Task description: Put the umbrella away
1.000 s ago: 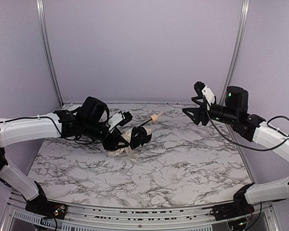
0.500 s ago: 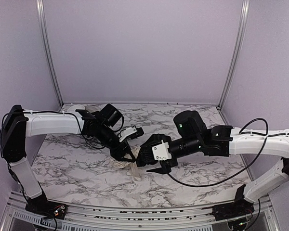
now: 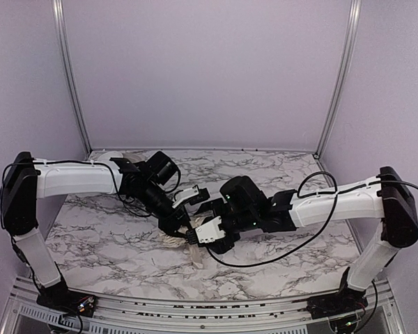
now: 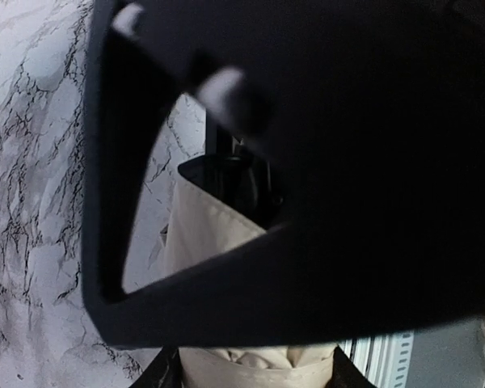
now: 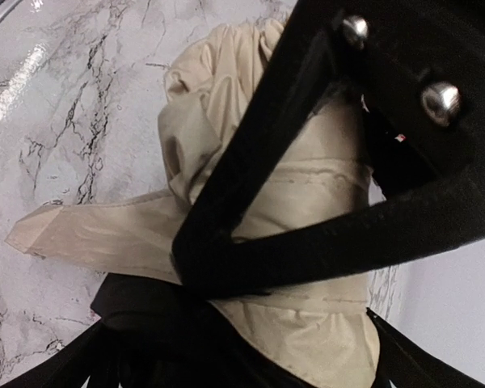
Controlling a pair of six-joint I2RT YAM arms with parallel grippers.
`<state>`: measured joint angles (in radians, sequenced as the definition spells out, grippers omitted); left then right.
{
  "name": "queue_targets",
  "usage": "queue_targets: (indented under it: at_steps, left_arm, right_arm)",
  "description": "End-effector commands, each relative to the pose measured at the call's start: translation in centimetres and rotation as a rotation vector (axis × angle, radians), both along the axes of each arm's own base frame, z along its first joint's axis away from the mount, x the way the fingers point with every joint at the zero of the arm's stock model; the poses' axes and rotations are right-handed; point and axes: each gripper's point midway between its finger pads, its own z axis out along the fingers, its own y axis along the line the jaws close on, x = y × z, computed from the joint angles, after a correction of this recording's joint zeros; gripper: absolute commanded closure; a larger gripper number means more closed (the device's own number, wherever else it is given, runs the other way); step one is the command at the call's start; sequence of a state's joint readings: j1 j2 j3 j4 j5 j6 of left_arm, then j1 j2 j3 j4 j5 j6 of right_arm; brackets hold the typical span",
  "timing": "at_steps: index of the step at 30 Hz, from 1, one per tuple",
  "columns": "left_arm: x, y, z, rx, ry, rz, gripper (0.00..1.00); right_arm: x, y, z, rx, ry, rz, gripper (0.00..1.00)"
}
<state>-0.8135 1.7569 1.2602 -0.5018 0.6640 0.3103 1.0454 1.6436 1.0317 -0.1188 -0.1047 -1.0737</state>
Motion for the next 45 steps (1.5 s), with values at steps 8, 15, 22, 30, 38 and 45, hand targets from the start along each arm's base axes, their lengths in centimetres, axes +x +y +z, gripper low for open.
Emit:
queue_targets:
  at_steps: [8, 15, 22, 30, 38, 45]
  left_arm:
    - [-2.6, -1.4, 2.5, -0.101, 0.036, -0.138, 1.0]
    - [-3.3, -2.3, 4.0, -0.176, 0.064, -0.194, 1.0]
    - [-3.4, -2.8, 5.5, -0.219, 0.058, -0.214, 1.0]
    - [-2.1, -3.4, 5.3, -0.201, 0.037, -0.158, 0.98]
    - [1.5, -3.0, 6.2, -0.171, -0.159, -0.002, 0.51]
    - [3.8, -2.4, 8.9, -0.235, -0.316, 0.133, 0.29]
  right_arm:
    - [1.5, 2.4, 3.7, 0.143, -0.21, 0.044, 0.24]
    - [-1.2, 2.9, 5.9, 0.299, -0.258, 0.14, 0.17]
    - [-2.0, 3.3, 7.1, 0.367, -0.245, 0.171, 0.57]
    - [-1.6, 3.0, 9.4, 0.453, -0.248, 0.105, 0.89]
    - [-1.0, 1.8, 11.6, 0.529, -0.298, 0.04, 1.0]
    - [0.3, 1.1, 11.6, 0.482, -0.401, -0.013, 1.0]
